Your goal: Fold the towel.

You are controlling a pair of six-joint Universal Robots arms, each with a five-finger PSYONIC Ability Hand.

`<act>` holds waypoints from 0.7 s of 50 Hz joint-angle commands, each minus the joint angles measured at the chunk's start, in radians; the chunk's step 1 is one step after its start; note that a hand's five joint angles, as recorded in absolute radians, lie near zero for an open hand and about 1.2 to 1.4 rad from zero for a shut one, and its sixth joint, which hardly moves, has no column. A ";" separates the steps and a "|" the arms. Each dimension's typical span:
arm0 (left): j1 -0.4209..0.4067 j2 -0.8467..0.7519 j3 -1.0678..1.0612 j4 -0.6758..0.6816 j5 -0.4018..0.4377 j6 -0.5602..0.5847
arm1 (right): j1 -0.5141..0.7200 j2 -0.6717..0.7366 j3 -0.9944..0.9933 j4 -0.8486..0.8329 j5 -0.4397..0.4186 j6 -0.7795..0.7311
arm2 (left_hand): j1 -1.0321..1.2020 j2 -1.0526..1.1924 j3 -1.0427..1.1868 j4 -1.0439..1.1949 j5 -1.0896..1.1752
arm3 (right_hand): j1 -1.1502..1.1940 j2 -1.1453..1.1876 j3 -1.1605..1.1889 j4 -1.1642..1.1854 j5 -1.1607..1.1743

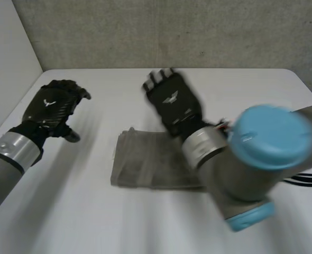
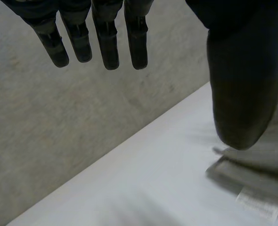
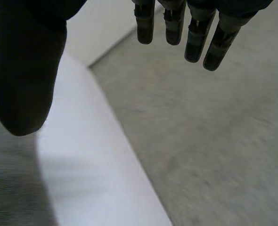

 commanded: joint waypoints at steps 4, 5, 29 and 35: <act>-0.178 -0.021 0.085 -0.001 -0.009 -0.126 | -0.232 -0.213 0.258 0.107 -0.010 0.225 | -0.088 -0.038 -0.045 -0.056 -0.001 | -0.059 -0.073 -0.033 -0.053 -0.061; -0.178 -0.021 0.085 -0.001 -0.009 -0.126 | -0.263 -0.215 0.295 0.127 -0.013 0.244 | -0.088 -0.038 -0.045 -0.056 -0.001 | -0.059 -0.073 -0.033 -0.053 -0.061; -0.336 -0.388 0.235 -0.108 -0.290 -0.041 | -0.472 -0.092 0.510 0.144 -0.206 0.385 | 0.106 0.156 -0.045 -0.056 0.193 | 0.365 0.352 -0.033 -0.053 0.363; -0.342 -0.376 0.221 -0.123 -0.355 -0.037 | -0.472 -0.065 0.507 0.086 -0.215 0.385 | 0.103 0.153 -0.045 -0.056 0.190 | 0.941 0.927 -0.033 -0.053 0.938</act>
